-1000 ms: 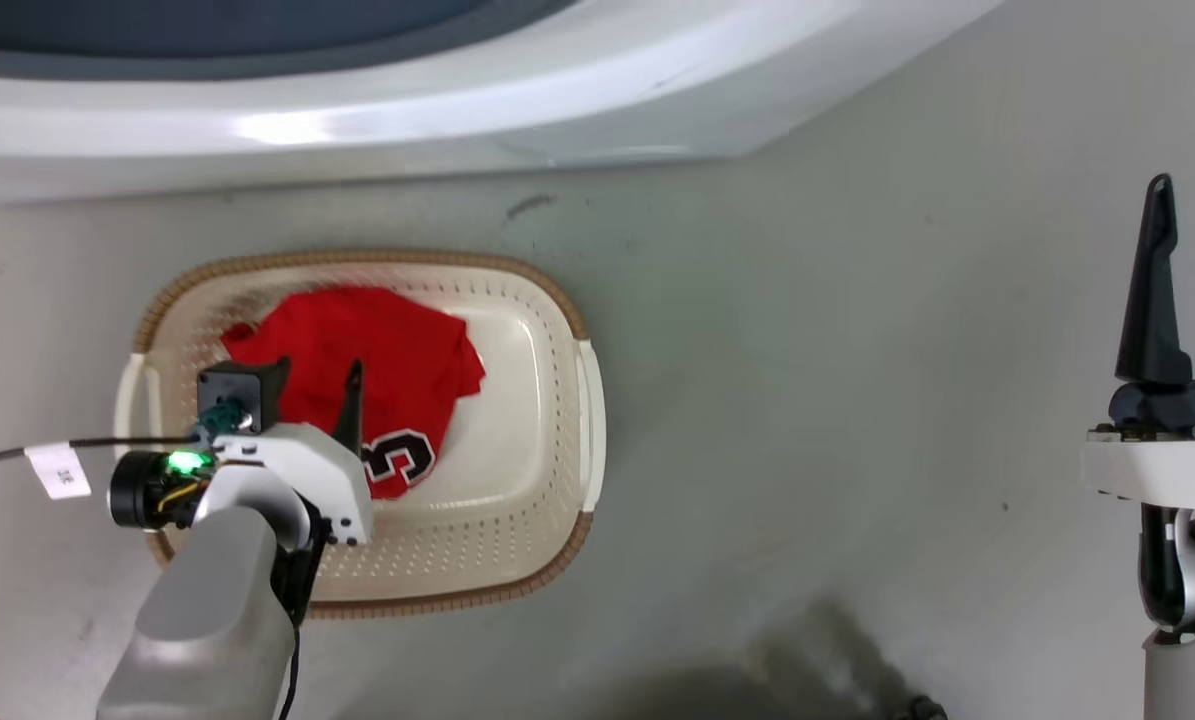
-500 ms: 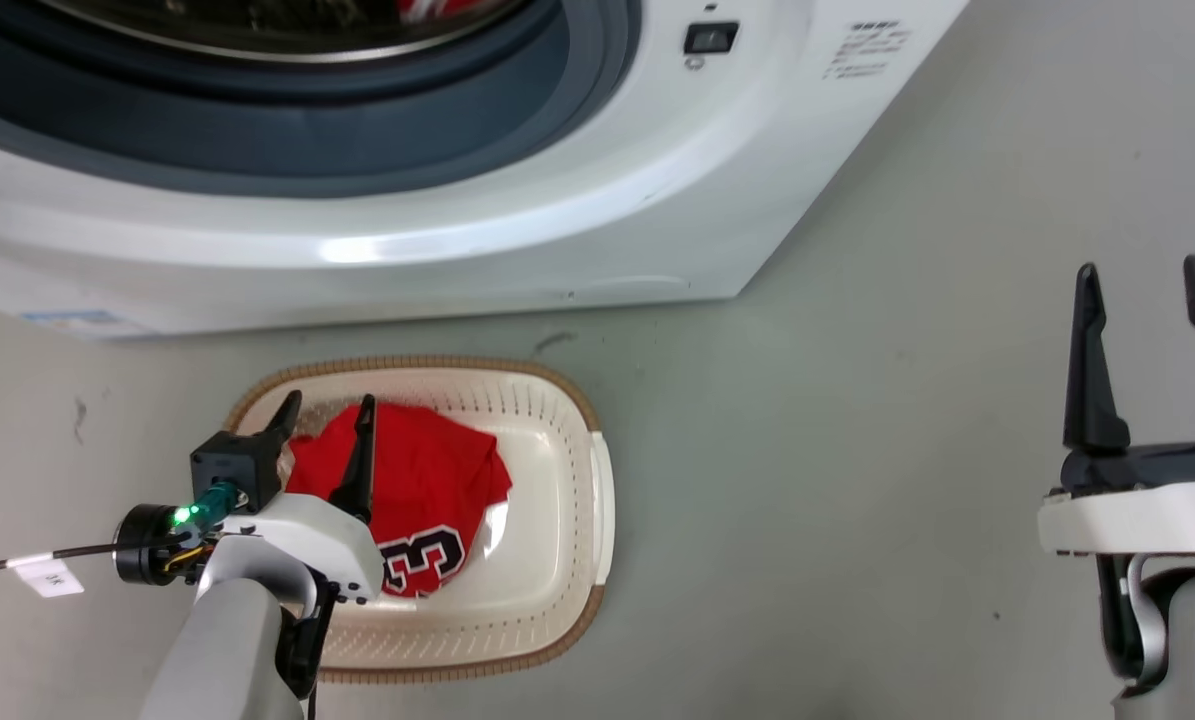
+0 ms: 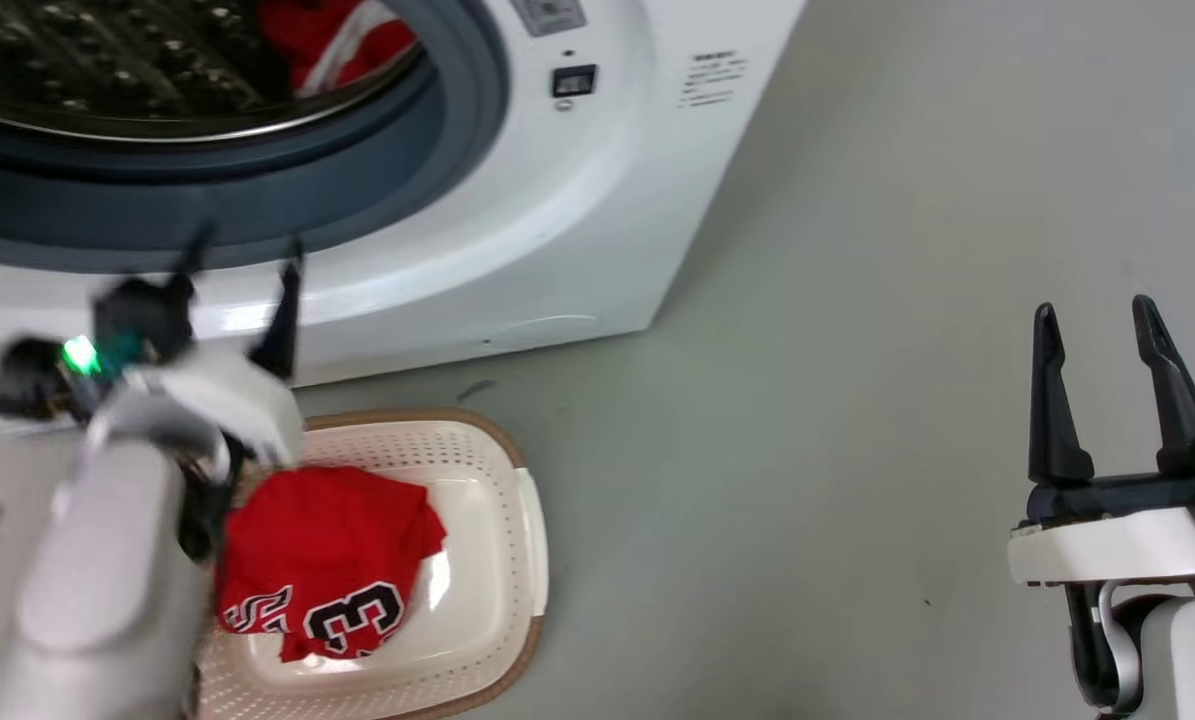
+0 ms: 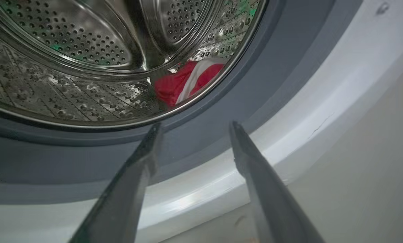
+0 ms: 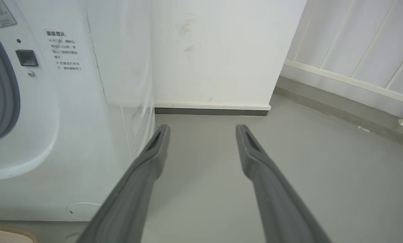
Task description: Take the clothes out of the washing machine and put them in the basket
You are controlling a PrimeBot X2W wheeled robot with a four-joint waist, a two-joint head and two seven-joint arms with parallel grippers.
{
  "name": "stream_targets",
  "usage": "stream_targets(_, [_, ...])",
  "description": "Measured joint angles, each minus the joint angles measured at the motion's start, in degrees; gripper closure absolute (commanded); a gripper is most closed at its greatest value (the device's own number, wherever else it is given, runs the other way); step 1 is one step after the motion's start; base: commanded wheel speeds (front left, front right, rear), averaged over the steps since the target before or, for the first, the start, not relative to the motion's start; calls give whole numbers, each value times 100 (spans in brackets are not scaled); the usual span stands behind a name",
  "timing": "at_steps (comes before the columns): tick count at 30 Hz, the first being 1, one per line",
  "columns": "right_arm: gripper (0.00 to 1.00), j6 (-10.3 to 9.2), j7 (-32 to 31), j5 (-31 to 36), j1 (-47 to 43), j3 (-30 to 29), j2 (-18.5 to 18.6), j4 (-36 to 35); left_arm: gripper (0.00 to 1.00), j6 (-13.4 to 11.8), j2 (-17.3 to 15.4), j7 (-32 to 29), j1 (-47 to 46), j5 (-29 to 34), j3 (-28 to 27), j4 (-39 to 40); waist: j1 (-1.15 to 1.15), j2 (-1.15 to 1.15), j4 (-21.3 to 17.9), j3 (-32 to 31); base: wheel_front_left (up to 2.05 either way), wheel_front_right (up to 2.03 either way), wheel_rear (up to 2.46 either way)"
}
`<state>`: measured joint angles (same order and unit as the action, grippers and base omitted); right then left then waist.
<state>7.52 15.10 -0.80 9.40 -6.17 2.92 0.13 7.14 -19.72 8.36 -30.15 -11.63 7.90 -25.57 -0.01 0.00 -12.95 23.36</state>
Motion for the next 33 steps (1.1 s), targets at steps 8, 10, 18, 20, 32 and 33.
stream_targets(8, [0,0,0,-401,22,245,0,11,0,26,-892,-2566,-2168,-391,187,134,1,0,-697,647,0,0,0])
stream_targets(10, [0,0,0,-460,27,309,0,10,0,27,-983,-3093,-2650,-497,236,41,1,0,-823,811,0,0,0])
stream_targets(18, [0,0,0,-786,91,593,2,5,0,-10,-1298,-4946,-4384,-592,313,-545,1,0,-1304,1483,0,0,0])
stream_targets(20, [0,0,-1,-854,96,650,3,4,0,-58,-1382,-5219,-4729,-522,347,-702,2,0,-1419,1641,0,0,0])
stream_targets(32, [0,0,0,-1039,86,678,1,-62,0,-164,-1439,-6014,-5586,-305,634,-1630,2,0,-1738,2157,0,0,0])
stream_targets(33, [0,0,0,-1045,86,682,1,-69,0,-164,-1429,-6013,-5591,-294,660,-1674,2,0,-1733,2176,0,0,0])
